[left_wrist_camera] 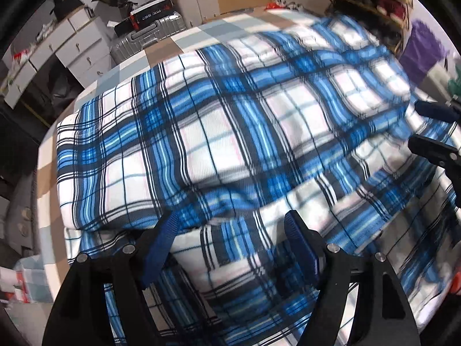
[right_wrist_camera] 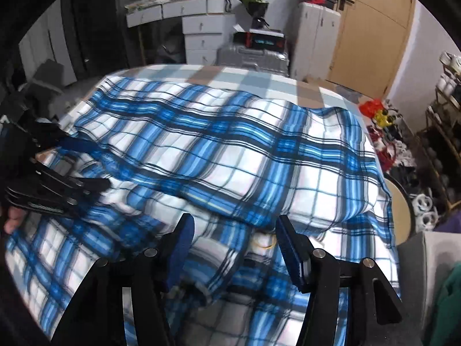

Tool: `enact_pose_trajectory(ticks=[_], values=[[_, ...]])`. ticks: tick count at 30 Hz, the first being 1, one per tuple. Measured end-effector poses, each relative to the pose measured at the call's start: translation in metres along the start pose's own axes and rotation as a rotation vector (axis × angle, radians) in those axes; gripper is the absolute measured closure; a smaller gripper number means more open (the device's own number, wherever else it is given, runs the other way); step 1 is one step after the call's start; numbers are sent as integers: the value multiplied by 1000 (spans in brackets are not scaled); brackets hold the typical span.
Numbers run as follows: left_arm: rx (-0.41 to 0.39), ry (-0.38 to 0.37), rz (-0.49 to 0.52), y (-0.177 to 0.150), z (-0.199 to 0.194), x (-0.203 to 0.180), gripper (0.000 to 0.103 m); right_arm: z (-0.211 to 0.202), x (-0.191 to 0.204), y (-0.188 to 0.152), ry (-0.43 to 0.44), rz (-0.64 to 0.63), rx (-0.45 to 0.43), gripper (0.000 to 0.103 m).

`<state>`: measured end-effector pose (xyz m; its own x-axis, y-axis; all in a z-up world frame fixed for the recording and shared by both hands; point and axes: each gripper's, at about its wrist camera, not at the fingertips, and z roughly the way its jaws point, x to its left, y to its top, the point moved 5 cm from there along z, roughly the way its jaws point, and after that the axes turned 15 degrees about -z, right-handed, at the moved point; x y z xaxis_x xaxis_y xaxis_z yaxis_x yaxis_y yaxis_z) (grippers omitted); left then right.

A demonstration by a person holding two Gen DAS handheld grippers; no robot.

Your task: Fold large clothes

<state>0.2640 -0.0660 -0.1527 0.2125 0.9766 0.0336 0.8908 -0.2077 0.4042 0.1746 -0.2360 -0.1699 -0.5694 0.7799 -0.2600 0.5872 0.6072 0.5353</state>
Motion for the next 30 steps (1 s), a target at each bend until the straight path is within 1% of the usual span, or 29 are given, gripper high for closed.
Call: enact_pose_trajectory(ticks=[1, 2, 3, 4, 5, 6, 7, 8, 9, 11, 12, 13, 15, 17, 18, 20, 21, 22, 23, 24, 27, 29, 30], values=[[-4, 13, 4, -3, 3, 1, 30, 11, 6, -10, -8, -26, 55, 42], [-13, 16, 5, -5, 3, 2, 30, 23, 13, -22, -20, -46, 113, 43], [-9, 22, 13, -6, 3, 3, 30, 14, 10, -24, -52, -11, 32, 38], [-7, 27, 10, -8, 0, 6, 30, 17, 9, -27, -56, 13, 58, 34], [-1, 31, -14, -12, -6, 11, 30, 18, 7, -32, -32, 65, 90, 36], [12, 19, -56, -18, -14, 17, 30, 10, 5, -35, 11, 135, 71, 43], [23, -2, -87, -23, -22, 22, 30, -2, 4, -38, 56, 208, 23, 47], [25, -33, -127, -27, -31, 30, 30, -14, 3, -41, 91, 263, -23, 46], [13, -43, -157, -33, -42, 36, 30, -35, 4, -45, 127, 320, -89, 45], [-11, -28, -197, -45, -61, 50, 30, -67, 8, -50, 152, 374, -188, 44], [-14, -23, -211, -53, -68, 55, 30, -79, 11, -53, 158, 387, -222, 40], [-26, -35, -237, -64, -79, 64, 30, -95, 15, -56, 165, 402, -270, 38], [-37, -51, -272, -81, -92, 75, 30, -121, 25, -65, 170, 438, -369, 29], [-44, -33, -315, -103, -104, 91, 30, -138, 37, -71, 181, 479, -441, 24], [-45, -25, -327, -107, -103, 95, 30, -144, 36, -63, 193, 496, -466, 21], [-46, -7, -364, -132, -114, 107, 30, -156, 43, -69, 230, 522, -519, 21], [-45, 6, -387, -149, -121, 107, 30, -160, 47, -73, 245, 529, -536, 20], [-34, 16, -407, -156, -121, 112, 30, -163, 51, -75, 257, 526, -539, 20], [-17, 15, -435, -164, -120, 118, 30, -167, 53, -76, 256, 516, -533, 19], [-8, -3, -461, -172, -119, 120, 30, -172, 56, -76, 247, 512, -529, 19], [17, -11, -545, -185, -108, 130, 30, -175, 59, -85, 230, 519, -499, 17], [55, -47, -576, -193, -100, 130, 30, -178, 63, -91, 252, 539, -494, 17], [100, -55, -573, -197, -91, 127, 30, -178, 63, -92, 262, 547, -495, 17]])
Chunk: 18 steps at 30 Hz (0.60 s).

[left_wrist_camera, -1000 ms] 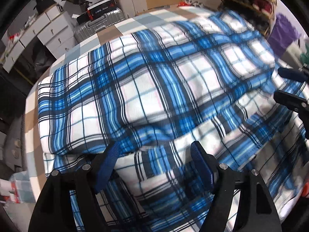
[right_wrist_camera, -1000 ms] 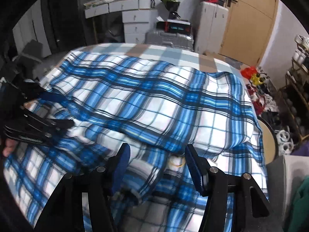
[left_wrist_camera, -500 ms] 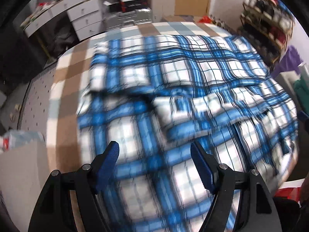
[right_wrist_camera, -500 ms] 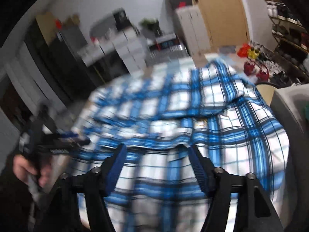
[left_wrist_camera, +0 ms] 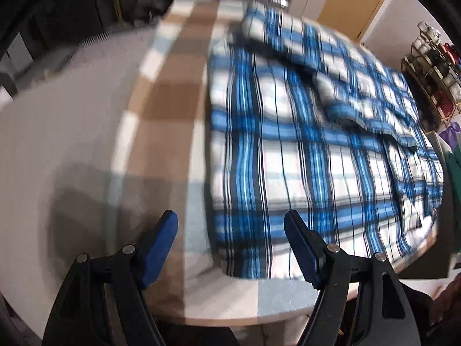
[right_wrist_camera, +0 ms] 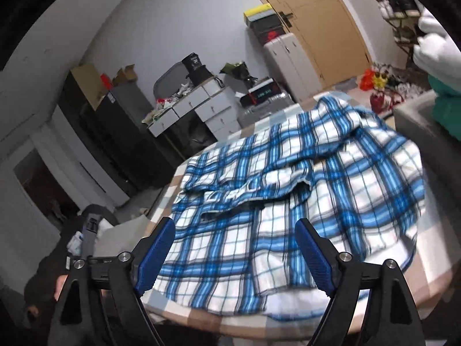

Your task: Fold large clothes

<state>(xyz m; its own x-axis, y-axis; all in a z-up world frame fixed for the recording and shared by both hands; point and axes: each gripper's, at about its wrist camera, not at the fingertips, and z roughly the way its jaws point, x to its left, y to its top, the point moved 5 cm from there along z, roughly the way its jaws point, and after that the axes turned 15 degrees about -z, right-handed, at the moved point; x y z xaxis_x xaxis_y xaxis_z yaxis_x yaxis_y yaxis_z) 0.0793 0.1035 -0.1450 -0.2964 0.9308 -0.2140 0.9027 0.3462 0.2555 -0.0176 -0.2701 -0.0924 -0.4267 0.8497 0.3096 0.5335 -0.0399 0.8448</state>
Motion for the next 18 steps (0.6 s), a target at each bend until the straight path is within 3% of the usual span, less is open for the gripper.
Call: enact_pose_trajectory(ticks=[4, 9, 12, 18], values=[[-14, 111, 98, -10, 18, -9, 30, -5, 2, 1, -30, -28, -12, 17], [-29, 102, 92, -7, 21, -19, 33, -2, -2, -2, -33, -27, 9, 15], [-61, 62, 112, -4, 16, -28, 103, -2, -9, -2, -35, 8, 12, 15], [-71, -68, 88, -7, 14, -30, 103, -9, -28, -4, -47, 96, -6, 15]])
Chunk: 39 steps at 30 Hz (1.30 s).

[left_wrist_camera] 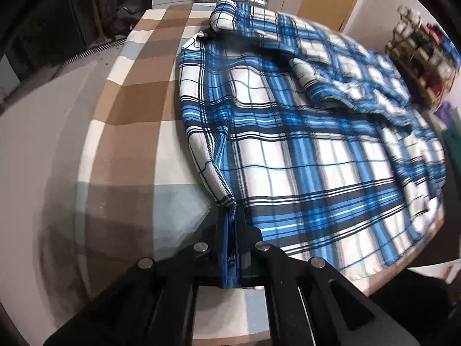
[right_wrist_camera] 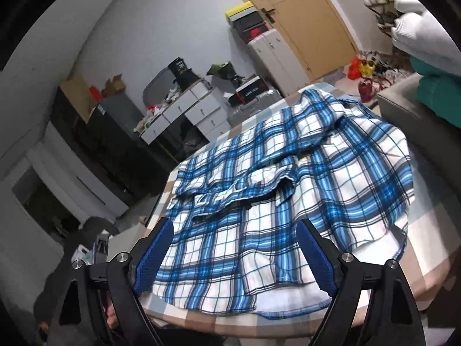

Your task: Fold large clothes

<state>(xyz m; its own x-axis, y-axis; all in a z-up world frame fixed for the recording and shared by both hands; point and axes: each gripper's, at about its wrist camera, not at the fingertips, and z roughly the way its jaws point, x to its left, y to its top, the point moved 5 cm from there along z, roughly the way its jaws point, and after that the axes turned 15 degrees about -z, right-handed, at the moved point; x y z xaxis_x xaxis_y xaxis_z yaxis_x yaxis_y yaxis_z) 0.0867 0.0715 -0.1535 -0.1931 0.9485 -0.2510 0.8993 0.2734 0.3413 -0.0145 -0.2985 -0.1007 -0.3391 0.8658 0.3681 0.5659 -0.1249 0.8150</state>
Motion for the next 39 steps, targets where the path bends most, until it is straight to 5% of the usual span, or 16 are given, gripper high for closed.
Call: enact_pose_trajectory(ticks=[7, 10, 16, 21, 23, 25, 30, 34, 39], values=[[-122, -390, -38, 18, -52, -11, 103, -3, -21, 0, -45, 91, -5, 15], [-129, -346, -55, 23, -43, -7, 103, -4, -23, 0, -49, 99, -2, 15], [53, -253, -141, 15, -7, -1, 103, -5, -27, -1, -99, 92, 20, 15], [12, -209, -155, 15, -10, 7, 102, -28, -71, -4, -207, 231, -27, 14], [4, -173, -128, 13, -7, 3, 95, -24, -88, -11, -181, 307, 9, 14], [13, -130, -98, 11, -4, 2, 76, -17, -99, -17, -178, 354, 50, 14], [-6, -46, -70, 8, -5, 4, 47, -14, -120, -15, -288, 343, 79, 14], [-4, -57, -87, 8, -5, 9, 45, 1, -127, -13, -334, 296, 146, 14], [-4, -38, -60, 6, -4, 7, 45, -4, -136, -16, -224, 362, 106, 14]])
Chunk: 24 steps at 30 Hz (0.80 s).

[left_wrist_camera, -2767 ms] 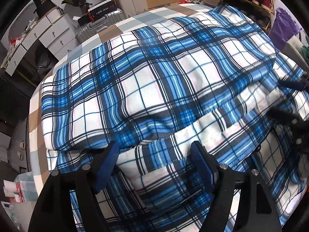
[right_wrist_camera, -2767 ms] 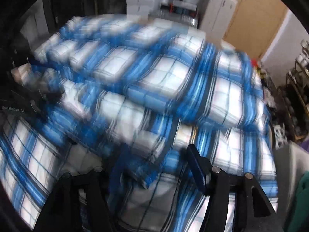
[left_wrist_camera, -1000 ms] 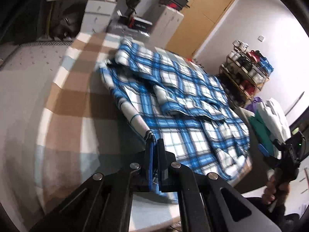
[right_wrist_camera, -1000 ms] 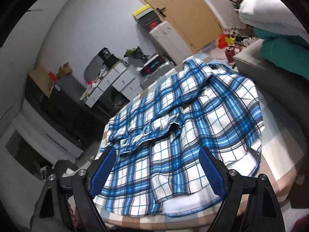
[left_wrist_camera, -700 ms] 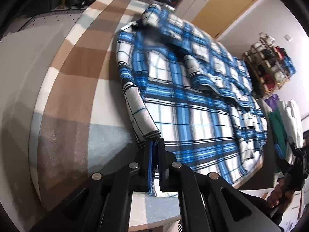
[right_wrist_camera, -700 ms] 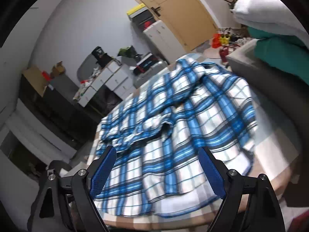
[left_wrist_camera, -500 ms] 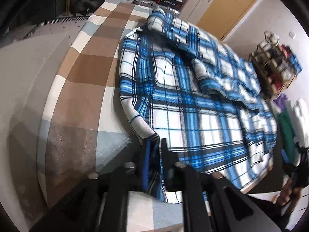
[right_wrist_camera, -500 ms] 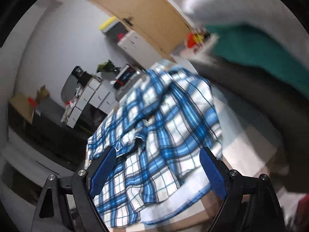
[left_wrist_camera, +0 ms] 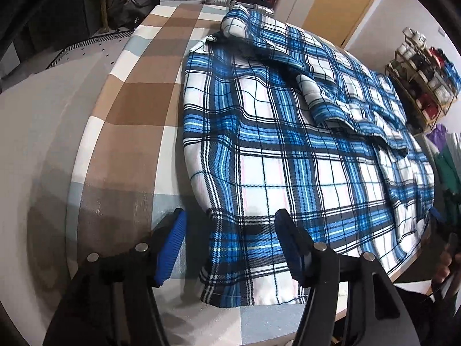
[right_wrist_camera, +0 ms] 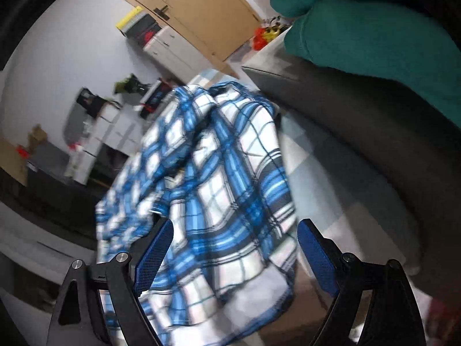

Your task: Fold large clothes

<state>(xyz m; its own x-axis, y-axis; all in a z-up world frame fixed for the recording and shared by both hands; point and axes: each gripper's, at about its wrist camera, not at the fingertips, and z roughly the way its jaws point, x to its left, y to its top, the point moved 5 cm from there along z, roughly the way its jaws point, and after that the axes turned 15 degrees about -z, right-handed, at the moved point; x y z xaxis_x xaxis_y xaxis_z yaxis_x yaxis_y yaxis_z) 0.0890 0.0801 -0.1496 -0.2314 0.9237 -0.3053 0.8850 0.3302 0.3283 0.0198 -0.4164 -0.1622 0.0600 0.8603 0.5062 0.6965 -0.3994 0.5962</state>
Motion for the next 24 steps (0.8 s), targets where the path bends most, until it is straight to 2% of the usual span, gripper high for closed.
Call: enact_pose_trajectory(ticks=[5, 8, 11, 13, 15, 17, 19, 22, 24], values=[[3, 5, 21, -1, 2, -8, 45, 3, 17, 5, 76, -32, -23, 14], [4, 7, 30, -3, 3, -11, 45, 17, 27, 6, 146, -42, 2, 14], [-5, 28, 53, -5, 4, -13, 45, 30, 46, 8, 150, -138, 28, 14], [-8, 39, 72, -6, 5, -14, 45, 35, 66, 5, 203, -210, 54, 14], [-9, 45, 87, -6, 5, -14, 45, 25, 78, 3, 210, -249, 31, 14], [-10, 48, 90, -7, 4, -14, 45, 5, 80, 8, 175, -260, -15, 14], [-11, 53, 92, -7, 4, -14, 45, -14, 85, 15, 150, -326, -18, 14], [-11, 64, 108, -8, 4, -15, 45, -31, 87, 28, -11, -466, 67, 14], [-9, 70, 118, -9, 5, -15, 45, -40, 85, 29, -212, -602, 124, 15]])
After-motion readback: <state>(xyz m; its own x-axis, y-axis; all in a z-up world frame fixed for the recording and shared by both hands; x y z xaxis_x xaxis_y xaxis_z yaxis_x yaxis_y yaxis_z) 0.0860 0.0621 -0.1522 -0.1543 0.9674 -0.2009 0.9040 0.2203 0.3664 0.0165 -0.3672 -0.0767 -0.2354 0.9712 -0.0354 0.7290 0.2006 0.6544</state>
